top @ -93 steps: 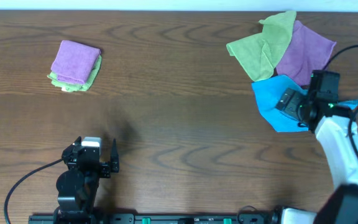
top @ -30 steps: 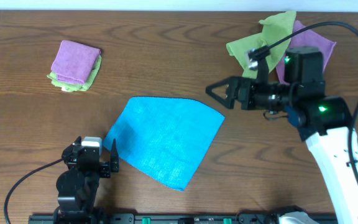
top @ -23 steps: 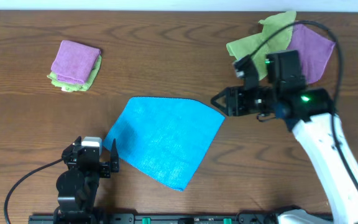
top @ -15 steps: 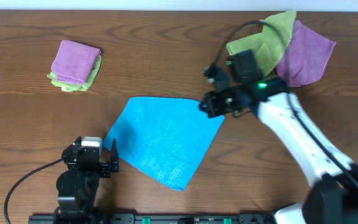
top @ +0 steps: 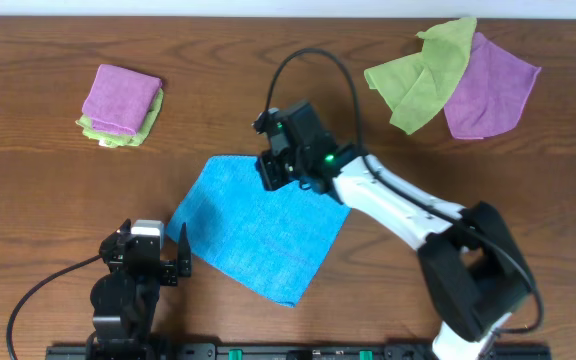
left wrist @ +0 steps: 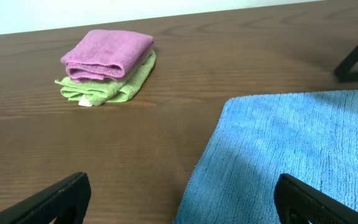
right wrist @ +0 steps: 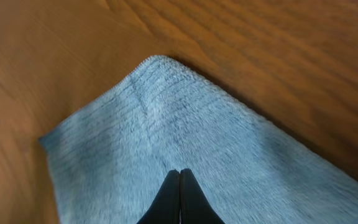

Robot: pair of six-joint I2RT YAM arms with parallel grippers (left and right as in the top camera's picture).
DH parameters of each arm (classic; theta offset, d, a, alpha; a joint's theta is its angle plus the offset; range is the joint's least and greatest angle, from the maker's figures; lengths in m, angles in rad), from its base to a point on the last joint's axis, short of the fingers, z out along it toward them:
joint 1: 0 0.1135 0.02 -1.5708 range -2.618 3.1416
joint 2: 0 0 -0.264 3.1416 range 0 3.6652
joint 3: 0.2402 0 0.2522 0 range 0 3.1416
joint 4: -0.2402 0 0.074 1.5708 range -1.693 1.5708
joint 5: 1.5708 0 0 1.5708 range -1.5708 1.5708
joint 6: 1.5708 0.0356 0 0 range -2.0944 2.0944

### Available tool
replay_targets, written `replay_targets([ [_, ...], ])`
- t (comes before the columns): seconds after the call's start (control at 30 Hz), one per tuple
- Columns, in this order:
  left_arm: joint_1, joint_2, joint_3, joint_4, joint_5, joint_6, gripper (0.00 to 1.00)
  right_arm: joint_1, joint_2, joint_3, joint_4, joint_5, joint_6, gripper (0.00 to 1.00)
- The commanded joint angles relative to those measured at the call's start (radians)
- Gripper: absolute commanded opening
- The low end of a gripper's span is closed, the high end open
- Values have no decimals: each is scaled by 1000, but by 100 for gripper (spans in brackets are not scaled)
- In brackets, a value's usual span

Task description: Fold the cloth

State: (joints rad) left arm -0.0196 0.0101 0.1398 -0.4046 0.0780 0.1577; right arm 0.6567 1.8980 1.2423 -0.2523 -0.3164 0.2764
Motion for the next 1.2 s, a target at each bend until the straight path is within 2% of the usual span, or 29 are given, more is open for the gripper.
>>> replay_targets([
  [0.0, 6, -6, -20, -3, -7, -1, 95, 33, 55, 5, 27, 68, 54, 2],
  [0.23, 6, -6, -20, -4, -7, -1, 96, 55, 149, 5, 34, 122, 106, 1],
  [0.4, 6, -6, -20, -4, -7, -1, 96, 55, 172, 5, -29, 122, 105, 2],
  [0.63, 6, -6, -20, -3, -7, -1, 95, 54, 172, 5, -260, 144, 74, 2],
  [0.8, 6, -6, -20, -3, -7, -1, 95, 53, 172, 5, -431, 274, 74, 1],
  [0.97, 6, -6, -20, -3, -7, -1, 96, 47, 172, 5, -513, 373, 79, 1],
  [1.07, 6, -6, -20, -3, -7, -1, 95, 31, 172, 5, -522, 413, 151, 1],
  [1.17, 6, -6, -20, -3, -7, -1, 95, -8, 172, 5, -527, 433, 286, 1],
])
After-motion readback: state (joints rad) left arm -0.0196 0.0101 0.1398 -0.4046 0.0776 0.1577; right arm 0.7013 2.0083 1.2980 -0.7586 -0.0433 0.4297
